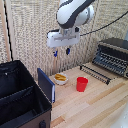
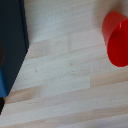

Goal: With care, position your gripper close to the oven tray handle. Make sure to grip the handle tightly. Delicately and attentively pull the tray out from the oven.

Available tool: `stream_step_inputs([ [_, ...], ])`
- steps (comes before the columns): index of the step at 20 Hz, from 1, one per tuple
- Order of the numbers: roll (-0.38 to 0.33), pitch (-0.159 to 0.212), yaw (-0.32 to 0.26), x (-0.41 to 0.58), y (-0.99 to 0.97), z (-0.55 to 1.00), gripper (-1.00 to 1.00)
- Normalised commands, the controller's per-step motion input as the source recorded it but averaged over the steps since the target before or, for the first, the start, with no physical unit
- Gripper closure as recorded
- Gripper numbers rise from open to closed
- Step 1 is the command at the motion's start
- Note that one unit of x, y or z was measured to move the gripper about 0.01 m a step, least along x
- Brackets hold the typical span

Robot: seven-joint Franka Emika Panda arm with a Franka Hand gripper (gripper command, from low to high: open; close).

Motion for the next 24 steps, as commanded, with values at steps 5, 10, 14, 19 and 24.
stream_step_inputs([
  [5,-0.248,-0.001,0.102,0.0,-0.01,0.02,-1.0],
  [10,-0.306,-0.005,0.076,0.002,0.0,0.09,-1.0],
  [14,-0.343,-0.007,0.084,0.0,-0.01,0.13,-1.0],
  [19,-0.339,-0.024,0.098,0.021,-0.06,0.07,-1.0],
  [24,-0.297,-0.024,0.128,0.111,-0.11,0.0,-1.0],
])
